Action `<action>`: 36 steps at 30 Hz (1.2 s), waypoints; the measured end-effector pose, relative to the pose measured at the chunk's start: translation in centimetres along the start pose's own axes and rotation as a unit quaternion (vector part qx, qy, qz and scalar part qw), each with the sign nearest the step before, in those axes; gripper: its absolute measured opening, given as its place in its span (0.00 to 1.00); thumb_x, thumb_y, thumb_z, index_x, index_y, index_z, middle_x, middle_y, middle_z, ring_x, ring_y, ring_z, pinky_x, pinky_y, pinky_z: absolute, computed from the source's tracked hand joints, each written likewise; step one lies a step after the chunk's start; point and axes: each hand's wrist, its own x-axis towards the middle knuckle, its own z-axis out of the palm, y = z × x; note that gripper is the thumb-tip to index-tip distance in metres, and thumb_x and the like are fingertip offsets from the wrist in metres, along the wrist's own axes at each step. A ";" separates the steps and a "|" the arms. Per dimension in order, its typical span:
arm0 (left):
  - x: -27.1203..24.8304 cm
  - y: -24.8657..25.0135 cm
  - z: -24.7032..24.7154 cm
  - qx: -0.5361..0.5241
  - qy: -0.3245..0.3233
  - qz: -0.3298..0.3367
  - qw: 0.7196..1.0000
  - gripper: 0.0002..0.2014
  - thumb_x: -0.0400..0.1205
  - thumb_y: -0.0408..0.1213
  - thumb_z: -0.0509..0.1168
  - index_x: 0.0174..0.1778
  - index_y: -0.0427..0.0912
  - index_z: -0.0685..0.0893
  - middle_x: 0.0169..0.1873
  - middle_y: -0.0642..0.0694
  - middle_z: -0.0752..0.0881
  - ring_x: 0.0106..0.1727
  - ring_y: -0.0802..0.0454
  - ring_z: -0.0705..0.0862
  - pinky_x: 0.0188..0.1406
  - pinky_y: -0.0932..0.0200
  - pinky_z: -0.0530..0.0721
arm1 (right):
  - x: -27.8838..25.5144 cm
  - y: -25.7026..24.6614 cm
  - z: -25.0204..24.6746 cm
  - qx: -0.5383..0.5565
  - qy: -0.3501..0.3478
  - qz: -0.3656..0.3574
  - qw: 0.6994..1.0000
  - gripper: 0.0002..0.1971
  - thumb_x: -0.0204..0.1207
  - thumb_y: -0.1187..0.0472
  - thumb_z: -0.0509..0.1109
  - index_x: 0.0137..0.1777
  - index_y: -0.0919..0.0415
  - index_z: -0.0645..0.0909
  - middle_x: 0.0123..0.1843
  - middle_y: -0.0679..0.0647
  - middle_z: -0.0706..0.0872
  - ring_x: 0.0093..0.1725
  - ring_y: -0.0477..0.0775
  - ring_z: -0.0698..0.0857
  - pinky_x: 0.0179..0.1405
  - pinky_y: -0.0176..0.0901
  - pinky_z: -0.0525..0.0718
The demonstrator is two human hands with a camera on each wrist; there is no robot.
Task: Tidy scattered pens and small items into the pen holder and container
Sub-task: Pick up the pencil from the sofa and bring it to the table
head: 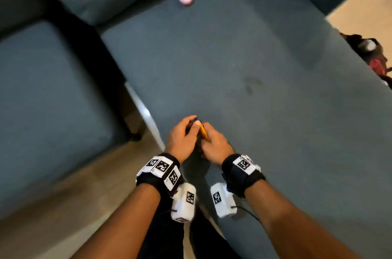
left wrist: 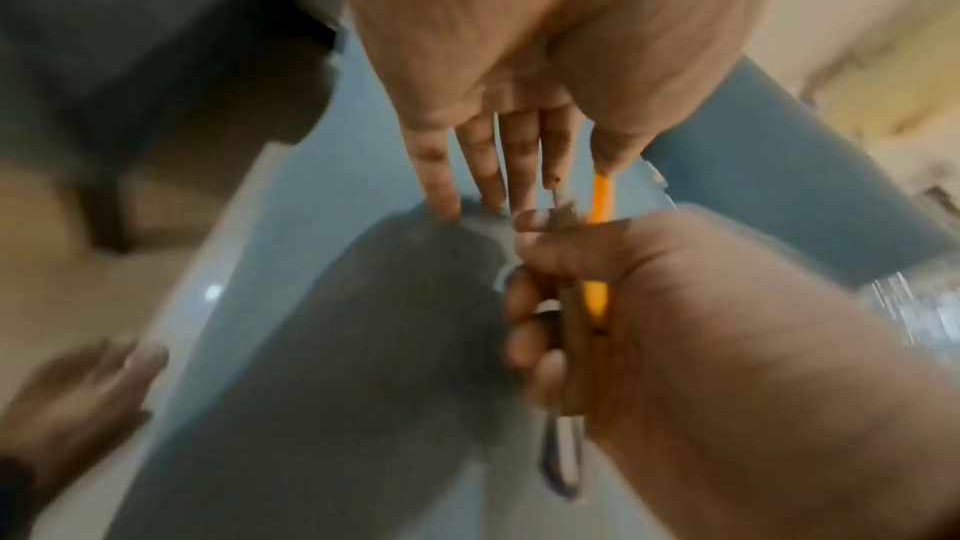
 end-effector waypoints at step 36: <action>-69.2 -40.7 -20.8 -0.440 0.631 -0.139 0.624 0.12 0.75 0.25 0.74 0.50 0.45 0.89 0.43 0.42 0.89 0.42 0.46 0.91 0.46 0.56 0.88 | -43.8 -9.7 60.6 -0.440 -0.636 -0.390 0.500 0.14 0.87 0.50 0.52 0.69 0.35 0.69 0.46 0.38 0.86 0.46 0.40 0.85 0.46 0.35 0.82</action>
